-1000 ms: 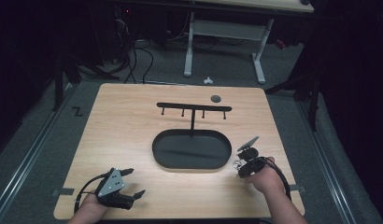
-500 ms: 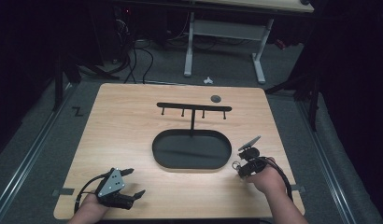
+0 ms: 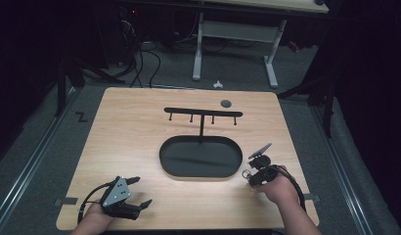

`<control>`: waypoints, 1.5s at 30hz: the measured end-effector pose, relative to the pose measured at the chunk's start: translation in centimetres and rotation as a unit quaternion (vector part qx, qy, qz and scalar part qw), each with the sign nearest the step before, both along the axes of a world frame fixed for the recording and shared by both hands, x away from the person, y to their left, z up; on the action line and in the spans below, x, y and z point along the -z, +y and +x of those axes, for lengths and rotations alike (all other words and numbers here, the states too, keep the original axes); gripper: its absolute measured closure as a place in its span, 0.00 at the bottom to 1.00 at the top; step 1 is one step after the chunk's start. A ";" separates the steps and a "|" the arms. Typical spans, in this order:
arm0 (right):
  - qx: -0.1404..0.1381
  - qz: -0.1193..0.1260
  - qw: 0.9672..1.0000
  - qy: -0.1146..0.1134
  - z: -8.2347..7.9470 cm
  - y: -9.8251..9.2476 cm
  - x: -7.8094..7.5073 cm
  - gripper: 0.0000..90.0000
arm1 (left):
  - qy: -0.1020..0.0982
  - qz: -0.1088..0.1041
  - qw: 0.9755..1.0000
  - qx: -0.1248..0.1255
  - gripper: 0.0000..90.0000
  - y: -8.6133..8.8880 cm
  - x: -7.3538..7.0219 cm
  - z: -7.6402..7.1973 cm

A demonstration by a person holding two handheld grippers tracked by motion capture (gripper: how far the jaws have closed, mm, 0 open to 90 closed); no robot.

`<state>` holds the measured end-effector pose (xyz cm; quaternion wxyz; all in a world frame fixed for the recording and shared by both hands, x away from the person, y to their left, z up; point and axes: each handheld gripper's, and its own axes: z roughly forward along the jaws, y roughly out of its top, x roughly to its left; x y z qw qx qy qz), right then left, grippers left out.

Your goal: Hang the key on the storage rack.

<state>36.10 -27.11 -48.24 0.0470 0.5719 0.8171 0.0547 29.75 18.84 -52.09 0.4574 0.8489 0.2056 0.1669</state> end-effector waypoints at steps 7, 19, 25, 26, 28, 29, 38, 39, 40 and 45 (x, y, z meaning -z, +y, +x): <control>-0.005 -0.002 1.000 0.002 -0.1 0.2 0.4 0.75 | 0.001 0.001 1.000 0.001 0.17 0.0 0.0 0.0; 0.003 0.001 1.000 -0.011 1.8 1.1 0.2 0.69 | 0.002 0.000 1.000 0.000 0.17 0.0 0.0 0.0; 0.006 0.010 1.000 -0.006 2.4 1.1 0.5 0.69 | 0.003 0.000 1.000 0.000 0.17 0.1 0.0 0.0; 0.004 0.010 1.000 -0.005 2.5 1.1 0.5 0.70 | 0.002 0.000 1.000 0.000 0.17 0.1 0.0 0.0; -0.003 0.008 1.000 -0.006 2.6 1.1 0.6 0.71 | 0.002 0.000 1.000 0.000 0.17 0.1 0.0 0.0; -0.007 0.006 1.000 -0.006 2.6 1.1 0.6 0.71 | 0.003 0.000 1.000 0.001 0.17 0.1 0.0 0.0; -0.022 0.001 1.000 -0.006 2.3 1.2 0.5 0.80 | 0.002 0.000 1.000 0.000 0.17 0.0 0.0 0.0; -0.025 -0.007 1.000 -0.010 2.1 1.3 0.5 0.81 | 0.002 0.000 1.000 0.000 0.17 0.0 0.0 0.0; -0.023 -0.008 1.000 -0.011 2.1 1.3 0.5 0.81 | 0.003 0.001 1.000 0.000 0.17 0.0 0.0 0.0; -0.025 -0.005 0.999 -0.020 1.9 1.3 -0.5 0.81 | 0.002 0.000 1.000 0.000 0.17 0.0 0.0 0.0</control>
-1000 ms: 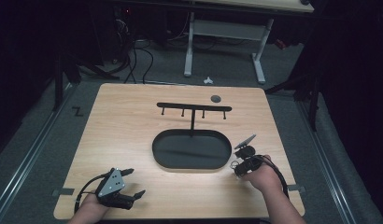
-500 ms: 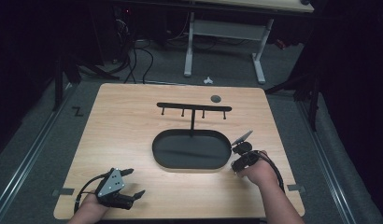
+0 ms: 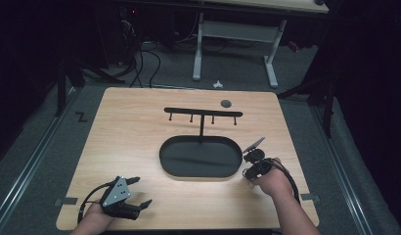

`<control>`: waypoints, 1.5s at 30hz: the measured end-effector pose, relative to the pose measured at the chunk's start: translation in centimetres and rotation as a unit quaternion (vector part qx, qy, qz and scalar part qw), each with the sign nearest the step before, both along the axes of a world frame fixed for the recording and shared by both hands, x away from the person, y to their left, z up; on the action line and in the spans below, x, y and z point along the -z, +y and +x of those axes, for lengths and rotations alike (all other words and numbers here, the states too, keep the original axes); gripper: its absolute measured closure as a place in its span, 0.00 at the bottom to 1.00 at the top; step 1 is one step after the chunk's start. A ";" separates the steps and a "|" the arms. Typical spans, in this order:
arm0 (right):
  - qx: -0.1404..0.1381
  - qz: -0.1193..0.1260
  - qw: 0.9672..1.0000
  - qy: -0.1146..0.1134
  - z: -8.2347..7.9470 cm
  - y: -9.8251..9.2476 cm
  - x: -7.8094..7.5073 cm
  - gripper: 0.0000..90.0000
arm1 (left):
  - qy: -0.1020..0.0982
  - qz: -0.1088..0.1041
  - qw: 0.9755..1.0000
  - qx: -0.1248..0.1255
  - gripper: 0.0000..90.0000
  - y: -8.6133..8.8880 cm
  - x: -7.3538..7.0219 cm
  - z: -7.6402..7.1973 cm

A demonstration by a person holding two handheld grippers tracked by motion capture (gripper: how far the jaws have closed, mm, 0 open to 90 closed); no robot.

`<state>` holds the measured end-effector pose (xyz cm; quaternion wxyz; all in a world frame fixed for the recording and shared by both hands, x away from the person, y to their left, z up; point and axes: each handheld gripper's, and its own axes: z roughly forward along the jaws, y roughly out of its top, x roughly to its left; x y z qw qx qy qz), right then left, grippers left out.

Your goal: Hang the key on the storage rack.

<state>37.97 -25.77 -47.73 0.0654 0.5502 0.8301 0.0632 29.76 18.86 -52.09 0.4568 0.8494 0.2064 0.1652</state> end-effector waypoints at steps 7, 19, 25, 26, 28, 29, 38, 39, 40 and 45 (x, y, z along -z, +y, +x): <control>-0.001 0.002 1.000 -0.007 -0.4 0.0 -1.4 0.81 | 0.000 0.001 1.000 0.001 0.17 0.0 0.0 0.0; -0.008 -0.004 1.000 -0.010 -0.8 0.1 -4.1 0.81 | 0.000 0.002 1.000 0.001 0.17 -0.1 0.0 0.0; -0.013 -0.002 1.000 -0.015 -0.8 0.3 -5.4 0.81 | 0.001 0.002 1.000 0.001 0.17 -0.1 0.0 0.0; -0.011 0.000 1.000 -0.013 -0.8 0.3 -5.7 0.81 | 0.001 0.003 1.000 0.001 0.17 -0.1 0.0 0.0; -0.011 0.002 1.000 -0.013 -0.8 0.4 -6.0 0.81 | 0.001 0.004 1.000 0.002 0.17 -0.1 0.0 0.0; -0.011 0.000 1.000 -0.013 -0.7 0.5 -6.2 0.81 | 0.002 0.004 1.000 0.002 0.17 -0.1 0.0 0.0; -0.004 0.005 1.000 -0.014 -0.2 1.0 -8.0 0.81 | 0.002 0.005 1.000 0.002 0.17 -0.1 0.0 0.0; -0.003 0.004 1.000 -0.017 -0.2 1.1 -8.1 0.81 | 0.002 0.005 1.000 0.002 0.17 -0.1 0.0 0.0; -0.007 0.002 1.000 -0.017 0.0 1.1 -8.3 0.81 | 0.002 0.005 1.000 0.002 0.17 -0.1 0.0 0.0; -0.010 0.004 1.000 -0.021 0.3 1.5 -9.2 0.81 | 0.003 0.005 1.000 0.002 0.17 -0.1 0.0 0.0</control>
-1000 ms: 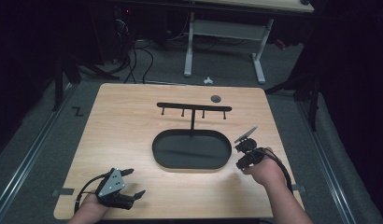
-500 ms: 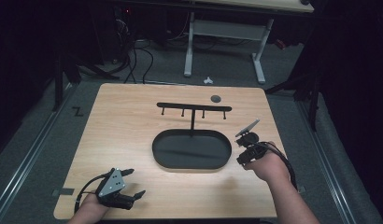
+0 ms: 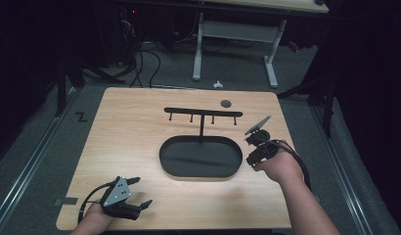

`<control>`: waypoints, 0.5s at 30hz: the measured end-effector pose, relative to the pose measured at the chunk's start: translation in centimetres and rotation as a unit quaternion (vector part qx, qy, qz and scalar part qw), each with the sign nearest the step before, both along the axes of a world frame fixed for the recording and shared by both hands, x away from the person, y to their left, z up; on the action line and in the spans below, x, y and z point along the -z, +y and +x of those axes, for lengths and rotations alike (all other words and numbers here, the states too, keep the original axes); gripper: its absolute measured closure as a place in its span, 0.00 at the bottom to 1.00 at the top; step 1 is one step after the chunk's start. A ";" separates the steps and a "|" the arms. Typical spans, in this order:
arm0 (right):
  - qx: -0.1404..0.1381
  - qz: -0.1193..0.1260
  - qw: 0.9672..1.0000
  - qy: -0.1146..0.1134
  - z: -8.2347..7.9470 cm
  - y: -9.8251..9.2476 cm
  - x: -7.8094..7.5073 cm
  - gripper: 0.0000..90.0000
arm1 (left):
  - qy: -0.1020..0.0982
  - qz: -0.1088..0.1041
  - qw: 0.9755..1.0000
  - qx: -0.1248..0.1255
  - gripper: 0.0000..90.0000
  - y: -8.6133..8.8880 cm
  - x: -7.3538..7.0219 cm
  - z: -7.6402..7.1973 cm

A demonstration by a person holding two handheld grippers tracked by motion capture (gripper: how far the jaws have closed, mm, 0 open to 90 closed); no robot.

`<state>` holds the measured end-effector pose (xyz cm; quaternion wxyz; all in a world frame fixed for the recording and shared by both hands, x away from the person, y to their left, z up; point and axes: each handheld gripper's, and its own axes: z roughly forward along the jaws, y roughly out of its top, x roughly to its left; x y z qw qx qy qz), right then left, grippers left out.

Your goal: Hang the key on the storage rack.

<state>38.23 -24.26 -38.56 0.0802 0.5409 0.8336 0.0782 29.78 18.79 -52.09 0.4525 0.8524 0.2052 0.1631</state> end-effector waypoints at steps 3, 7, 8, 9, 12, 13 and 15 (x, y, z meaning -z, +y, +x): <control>0.002 -0.003 1.000 -0.001 0.2 0.3 -0.6 0.81 | 0.000 0.000 1.000 0.000 0.17 0.0 0.0 0.0; -0.002 -0.004 1.000 -0.004 0.6 0.6 -1.2 0.81 | 0.000 0.000 1.000 0.000 0.17 0.0 0.0 0.0; 0.000 -0.003 1.000 -0.004 0.6 0.7 -1.3 0.81 | 0.000 0.000 1.000 0.000 0.17 0.0 0.0 0.0; -0.002 -0.002 1.000 -0.005 0.7 0.7 -1.4 0.81 | 0.001 0.000 1.000 0.000 0.17 0.0 0.0 0.0; -0.001 -0.003 1.000 -0.006 0.9 0.9 -1.9 0.81 | 0.001 0.000 1.000 0.001 0.17 0.0 0.0 0.0; -0.003 -0.004 1.000 -0.007 1.0 1.0 -2.1 0.81 | 0.001 0.000 1.000 0.001 0.17 0.0 0.0 0.0; -0.003 -0.003 1.000 -0.009 1.2 1.2 -2.4 0.81 | 0.001 0.000 1.000 0.001 0.17 0.0 0.0 0.0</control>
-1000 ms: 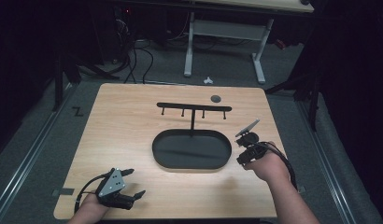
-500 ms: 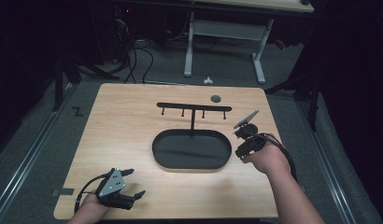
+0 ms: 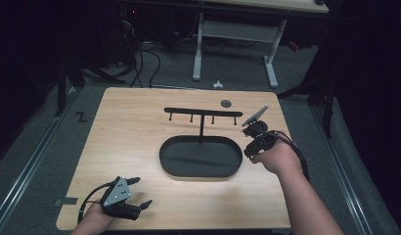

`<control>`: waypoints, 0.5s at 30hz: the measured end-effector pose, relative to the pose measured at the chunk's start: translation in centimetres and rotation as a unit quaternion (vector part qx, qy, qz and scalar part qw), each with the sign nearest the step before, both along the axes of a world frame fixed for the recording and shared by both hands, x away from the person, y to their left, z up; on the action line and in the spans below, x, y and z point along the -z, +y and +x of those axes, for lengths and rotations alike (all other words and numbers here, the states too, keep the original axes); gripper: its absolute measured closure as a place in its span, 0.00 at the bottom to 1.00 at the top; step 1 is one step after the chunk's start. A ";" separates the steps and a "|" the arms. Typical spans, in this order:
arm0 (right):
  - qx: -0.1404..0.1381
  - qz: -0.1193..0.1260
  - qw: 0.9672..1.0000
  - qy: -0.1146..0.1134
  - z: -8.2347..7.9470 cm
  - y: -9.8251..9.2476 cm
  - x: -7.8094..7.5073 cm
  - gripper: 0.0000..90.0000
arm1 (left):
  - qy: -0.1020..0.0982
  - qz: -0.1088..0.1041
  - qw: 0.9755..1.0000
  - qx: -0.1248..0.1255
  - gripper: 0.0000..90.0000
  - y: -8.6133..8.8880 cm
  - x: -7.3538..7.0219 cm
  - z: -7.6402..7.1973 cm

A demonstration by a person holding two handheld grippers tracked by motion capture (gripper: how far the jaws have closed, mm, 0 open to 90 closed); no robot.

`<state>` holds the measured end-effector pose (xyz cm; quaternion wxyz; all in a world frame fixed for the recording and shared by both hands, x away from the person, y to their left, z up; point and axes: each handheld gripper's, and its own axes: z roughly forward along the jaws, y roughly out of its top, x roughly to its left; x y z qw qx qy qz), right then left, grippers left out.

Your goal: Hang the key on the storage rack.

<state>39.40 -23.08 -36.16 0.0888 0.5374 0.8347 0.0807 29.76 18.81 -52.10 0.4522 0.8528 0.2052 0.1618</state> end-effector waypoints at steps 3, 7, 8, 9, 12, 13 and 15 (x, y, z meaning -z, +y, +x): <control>-0.006 0.001 1.000 -0.003 0.2 0.1 -0.4 0.81 | 0.000 0.000 1.000 0.000 0.17 0.0 0.0 0.0; -0.004 0.002 1.000 -0.005 0.5 0.4 -1.1 0.81 | 0.000 0.000 1.000 0.000 0.17 0.0 0.0 0.0; -0.006 0.003 1.000 -0.008 0.6 0.5 -1.3 0.81 | 0.000 0.000 1.000 0.000 0.17 0.0 0.0 0.0; -0.006 0.004 1.000 -0.009 0.7 0.6 -1.4 0.81 | 0.000 -0.001 1.000 0.000 0.17 0.0 0.0 0.0; -0.009 0.004 1.000 -0.010 0.8 1.0 -1.9 0.81 | 0.000 0.000 1.000 0.001 0.17 0.0 0.0 0.0; -0.009 0.004 1.000 -0.011 0.9 1.1 -2.0 0.81 | 0.000 0.000 1.000 0.001 0.17 0.0 0.0 0.0; -0.010 0.006 1.000 -0.013 1.0 1.4 -2.3 0.81 | -0.001 -0.001 1.000 0.001 0.17 0.0 0.0 0.0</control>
